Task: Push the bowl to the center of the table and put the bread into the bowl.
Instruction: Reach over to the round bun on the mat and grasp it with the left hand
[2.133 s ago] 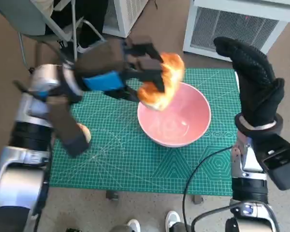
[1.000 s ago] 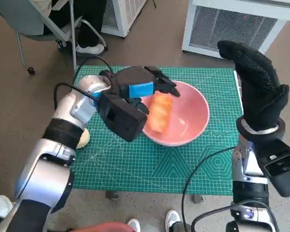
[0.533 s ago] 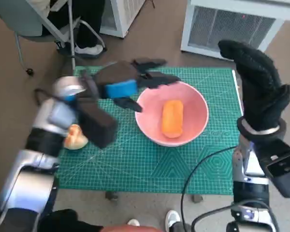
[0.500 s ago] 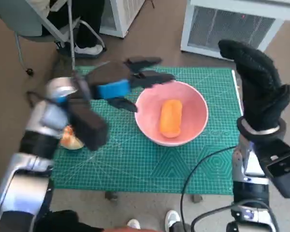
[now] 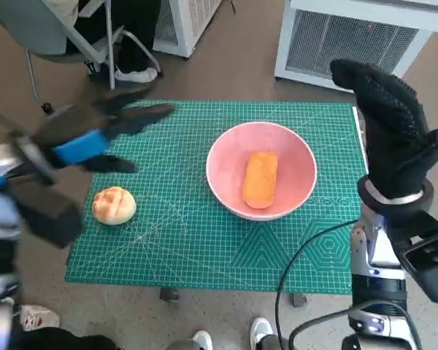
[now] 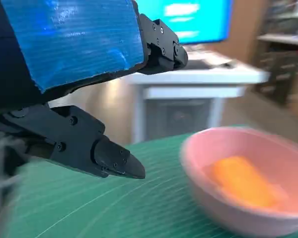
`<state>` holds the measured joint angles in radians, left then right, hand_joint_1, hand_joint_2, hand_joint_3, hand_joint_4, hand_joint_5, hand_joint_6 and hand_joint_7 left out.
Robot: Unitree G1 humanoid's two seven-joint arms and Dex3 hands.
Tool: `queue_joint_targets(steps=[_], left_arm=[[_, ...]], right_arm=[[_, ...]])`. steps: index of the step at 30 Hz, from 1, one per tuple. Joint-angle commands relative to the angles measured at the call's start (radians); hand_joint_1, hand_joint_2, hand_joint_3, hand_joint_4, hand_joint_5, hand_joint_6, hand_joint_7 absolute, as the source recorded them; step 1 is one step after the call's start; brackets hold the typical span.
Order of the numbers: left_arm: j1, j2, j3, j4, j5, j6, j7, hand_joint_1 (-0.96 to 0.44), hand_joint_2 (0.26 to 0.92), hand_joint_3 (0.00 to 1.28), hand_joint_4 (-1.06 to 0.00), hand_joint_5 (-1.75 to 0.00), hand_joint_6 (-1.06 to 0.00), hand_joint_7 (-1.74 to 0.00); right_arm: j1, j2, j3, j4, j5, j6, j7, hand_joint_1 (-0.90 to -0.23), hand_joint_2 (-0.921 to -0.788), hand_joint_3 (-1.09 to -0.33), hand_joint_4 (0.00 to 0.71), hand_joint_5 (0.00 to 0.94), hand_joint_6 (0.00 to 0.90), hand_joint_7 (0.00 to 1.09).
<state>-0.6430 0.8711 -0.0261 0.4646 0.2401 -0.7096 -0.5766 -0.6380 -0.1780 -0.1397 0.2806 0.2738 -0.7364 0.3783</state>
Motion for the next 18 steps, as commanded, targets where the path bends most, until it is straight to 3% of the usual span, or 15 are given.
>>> queue_joint_targets(steps=[1,9,18], left_arm=[[0.091,0.048,0.04,-0.05,-0.011,0.044,0.006,-0.3,0.825,0.0,-0.19,-0.01,-0.3,-0.03],[0.202,0.081,0.084,-0.108,0.009,0.116,0.03,-0.33,0.829,0.0,-0.2,0.0,-0.3,-0.02],[0.232,0.064,0.059,-0.079,0.055,0.17,0.062,-0.36,0.832,0.0,-0.22,-0.01,-0.31,-0.02]], right_arm=[[0.02,0.007,0.011,-0.006,0.011,0.02,0.01,-0.531,-0.921,-0.857,-0.001,0.444,-0.001,0.58],[0.005,0.011,0.018,0.016,0.027,0.029,0.023,-0.544,-0.921,-0.847,-0.001,0.438,-0.001,0.58],[-0.012,0.012,0.021,0.038,0.043,0.034,0.04,-0.547,-0.921,-0.837,-0.001,0.435,-0.001,0.58]])
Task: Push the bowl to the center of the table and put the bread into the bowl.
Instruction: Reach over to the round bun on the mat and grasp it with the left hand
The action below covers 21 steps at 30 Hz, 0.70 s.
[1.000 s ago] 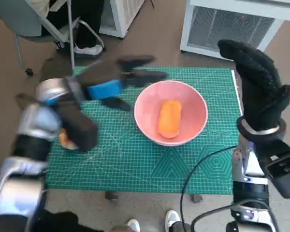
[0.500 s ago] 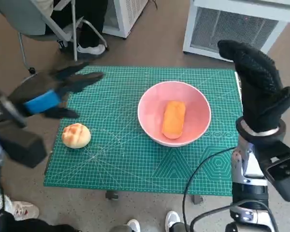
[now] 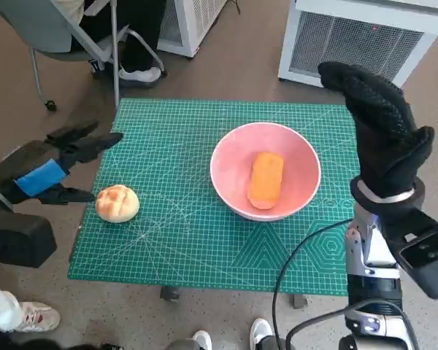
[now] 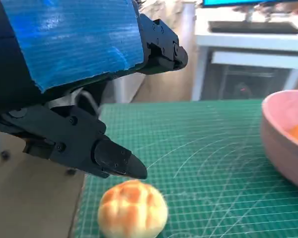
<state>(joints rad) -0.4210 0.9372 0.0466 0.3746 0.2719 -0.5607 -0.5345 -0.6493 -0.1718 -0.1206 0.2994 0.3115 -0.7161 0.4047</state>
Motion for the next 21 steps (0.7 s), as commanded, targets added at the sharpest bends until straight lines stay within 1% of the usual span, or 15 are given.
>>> queue_joint_targets(steps=[1,8,12,21], left_arm=[[0.009,-0.006,-0.019,0.016,0.028,0.027,0.021,-0.36,0.832,0.0,-0.22,-0.01,-0.31,-0.02],[-0.018,-0.035,-0.074,0.07,0.063,0.064,0.024,-0.35,0.831,0.0,-0.24,-0.01,-0.33,-0.02],[-0.045,-0.066,-0.117,0.12,0.078,0.097,0.011,-0.34,0.831,0.0,-0.25,-0.01,-0.34,-0.03],[-0.119,-0.132,-0.198,0.258,0.108,0.129,0.001,-0.26,0.826,0.0,-0.3,-0.02,-0.38,-0.04]], right_arm=[[-0.002,0.006,0.002,0.021,0.006,0.014,0.015,-0.542,-0.921,-0.838,-0.001,0.436,-0.001,0.58],[-0.009,0.003,0.0,0.033,0.01,0.008,0.024,-0.534,-0.921,-0.841,-0.001,0.437,-0.001,0.58],[-0.012,-0.003,-0.002,0.032,0.014,0.009,0.033,-0.534,-0.921,-0.837,-0.001,0.442,-0.001,0.58],[-0.013,-0.014,-0.008,0.029,0.012,0.003,0.045,-0.536,-0.921,-0.841,-0.001,0.443,-0.001,0.58]])
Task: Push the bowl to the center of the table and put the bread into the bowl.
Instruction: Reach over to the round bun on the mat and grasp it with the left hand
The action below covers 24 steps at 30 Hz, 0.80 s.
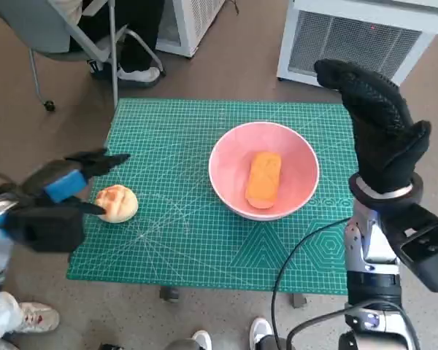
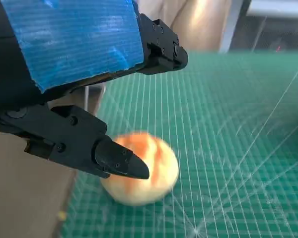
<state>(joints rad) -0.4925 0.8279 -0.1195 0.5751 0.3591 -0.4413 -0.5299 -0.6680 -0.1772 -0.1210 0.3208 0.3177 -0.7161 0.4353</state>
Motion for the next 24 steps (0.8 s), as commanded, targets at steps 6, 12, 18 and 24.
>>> queue_joint_targets(steps=[6,12,18,24], left_arm=[[-0.091,-0.061,-0.079,0.154,0.05,0.014,0.003,-0.21,0.825,0.0,-0.36,-0.03,-0.43,-0.06],[-0.121,-0.084,-0.118,0.223,0.076,0.03,0.008,-0.15,0.831,0.0,-0.47,-0.05,-0.52,-0.09],[-0.129,-0.084,-0.137,0.235,0.097,0.045,0.023,-0.07,0.875,0.02,-0.67,-0.29,-0.66,-0.4],[-0.116,-0.057,-0.129,0.181,0.104,0.035,0.056,-0.01,0.916,0.07,-0.7,-1.02,-0.59,-1.2]], right_arm=[[0.006,-0.013,-0.008,0.0,0.006,0.004,0.02,-0.538,-0.921,-0.839,-0.001,0.445,-0.001,0.58],[0.01,-0.016,-0.01,-0.006,0.003,0.003,0.02,-0.537,-0.921,-0.836,-0.001,0.443,-0.001,0.58],[0.013,-0.017,-0.01,-0.011,0.001,0.006,0.019,-0.538,-0.921,-0.833,-0.001,0.442,-0.001,0.58],[0.016,-0.02,-0.013,-0.016,0.003,0.01,0.018,-0.539,-0.921,-0.834,-0.001,0.441,-0.001,0.58]])
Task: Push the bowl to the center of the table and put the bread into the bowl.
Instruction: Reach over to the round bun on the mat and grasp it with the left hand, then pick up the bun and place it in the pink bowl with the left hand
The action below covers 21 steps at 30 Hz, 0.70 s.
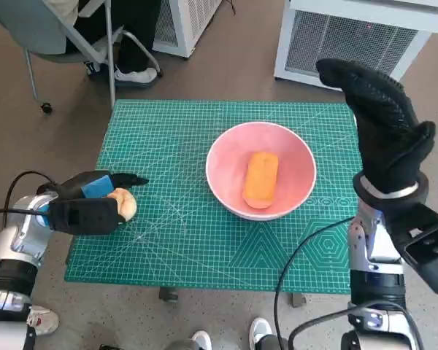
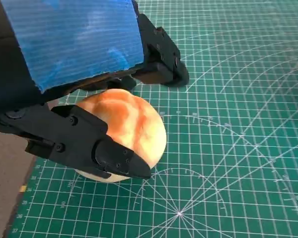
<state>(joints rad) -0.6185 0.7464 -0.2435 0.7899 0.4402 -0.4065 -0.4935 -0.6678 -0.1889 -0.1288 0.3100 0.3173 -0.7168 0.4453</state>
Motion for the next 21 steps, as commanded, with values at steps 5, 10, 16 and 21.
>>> queue_joint_targets(steps=[5,10,16,21], left_arm=[[0.017,0.048,0.028,-0.118,0.006,-0.001,0.029,0.0,0.92,0.07,-0.72,-1.08,-0.59,-1.23],[0.011,0.063,0.081,-0.242,-0.04,0.024,0.006,0.0,0.92,0.07,-0.7,-1.12,-0.6,-1.22],[-0.023,0.05,0.142,-0.356,-0.102,0.025,0.012,0.0,0.92,0.08,-0.67,-1.15,-0.63,-1.2],[-0.085,0.011,0.16,-0.41,-0.129,0.027,0.025,0.0,0.921,0.08,-0.65,-1.17,-0.64,-1.19]], right_arm=[[0.017,-0.011,-0.005,-0.009,0.002,0.015,0.008,-0.539,-0.921,-0.831,-0.001,0.441,-0.001,0.58],[0.018,-0.011,-0.005,-0.009,0.004,0.019,0.009,-0.539,-0.921,-0.829,-0.001,0.441,-0.001,0.58],[0.014,-0.009,-0.005,-0.003,0.005,0.02,0.013,-0.54,-0.921,-0.829,-0.001,0.441,-0.001,0.58],[0.01,-0.009,-0.005,0.003,0.004,0.019,0.014,-0.535,-0.921,-0.83,-0.001,0.441,-0.001,0.58]])
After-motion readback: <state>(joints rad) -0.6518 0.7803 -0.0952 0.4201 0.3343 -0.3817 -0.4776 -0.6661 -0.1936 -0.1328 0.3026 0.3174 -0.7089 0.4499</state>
